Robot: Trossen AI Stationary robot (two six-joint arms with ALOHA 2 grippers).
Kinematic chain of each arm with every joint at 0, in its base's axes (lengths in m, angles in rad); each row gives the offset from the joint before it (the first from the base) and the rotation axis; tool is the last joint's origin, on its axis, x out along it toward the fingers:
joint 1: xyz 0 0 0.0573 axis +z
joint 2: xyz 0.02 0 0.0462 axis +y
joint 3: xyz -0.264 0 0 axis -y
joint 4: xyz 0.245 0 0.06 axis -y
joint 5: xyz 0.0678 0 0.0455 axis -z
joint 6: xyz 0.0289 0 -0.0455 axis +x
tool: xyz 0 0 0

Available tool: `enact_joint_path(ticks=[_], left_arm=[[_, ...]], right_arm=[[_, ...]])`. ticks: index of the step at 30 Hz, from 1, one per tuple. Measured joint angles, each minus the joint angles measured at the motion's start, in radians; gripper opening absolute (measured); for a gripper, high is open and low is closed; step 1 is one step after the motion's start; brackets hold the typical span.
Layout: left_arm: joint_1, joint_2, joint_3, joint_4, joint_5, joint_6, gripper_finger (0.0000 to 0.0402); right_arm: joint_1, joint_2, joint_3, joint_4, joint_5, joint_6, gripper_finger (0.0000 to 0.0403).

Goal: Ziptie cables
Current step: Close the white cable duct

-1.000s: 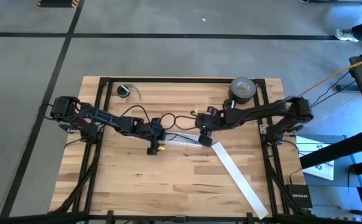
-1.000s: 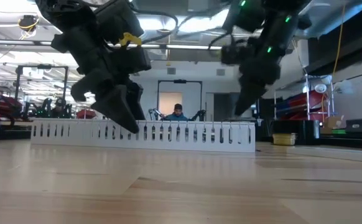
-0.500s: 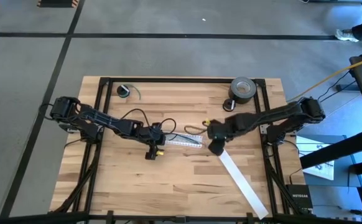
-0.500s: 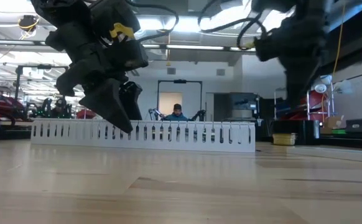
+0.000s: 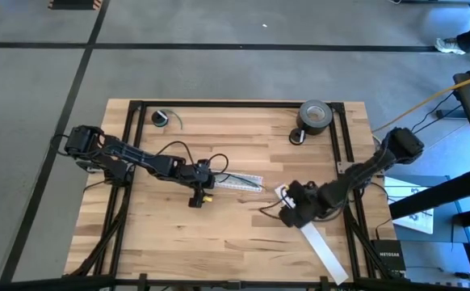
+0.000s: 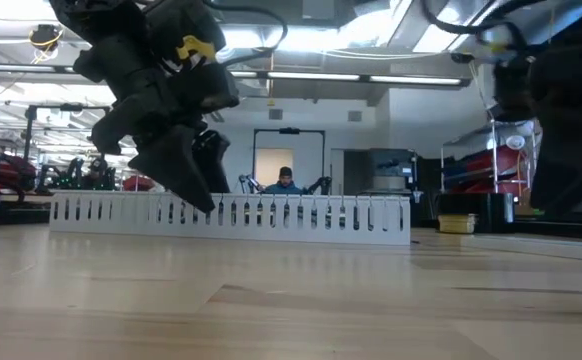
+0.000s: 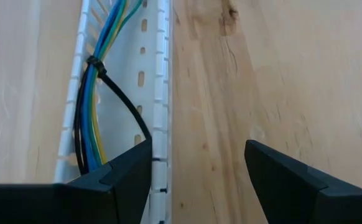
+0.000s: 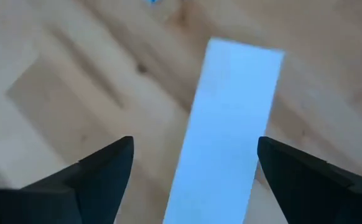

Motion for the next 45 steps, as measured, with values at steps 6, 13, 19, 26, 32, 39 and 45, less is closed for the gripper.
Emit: enact_joint_path(ticks=[6,13,19,26,32,39,45], left_arm=[[0.001,0.000,0.000,0.021,0.000,-0.001,0.0233],[0.003,0.000,0.000,0.021,0.000,-0.002,0.0233],[0.008,0.000,0.000,0.025,-0.001,-0.001,0.0233],[0.010,0.000,0.000,0.024,-0.001,-0.001,0.0233],[0.010,0.000,0.000,0.024,-0.001,-0.002,0.0233],[0.008,-0.029,0.001,0.010,-0.002,-0.003,0.0233],[0.006,-0.111,0.029,0.025,-0.002,-0.010,0.0233]], right_arm=[[0.034,0.013,-0.091,0.108,0.116,0.054,0.0318],[0.035,0.102,-0.110,0.138,0.171,0.049,0.0303],[0.037,0.176,-0.106,0.153,0.200,0.042,0.0282],[0.033,0.178,-0.104,0.158,0.164,0.055,0.0210],[0.031,0.164,-0.068,0.116,0.155,0.048,0.0209],[0.034,0.093,-0.032,0.038,0.165,-0.037,0.0180],[0.033,0.068,-0.019,0.034,0.189,-0.117,0.0121]])
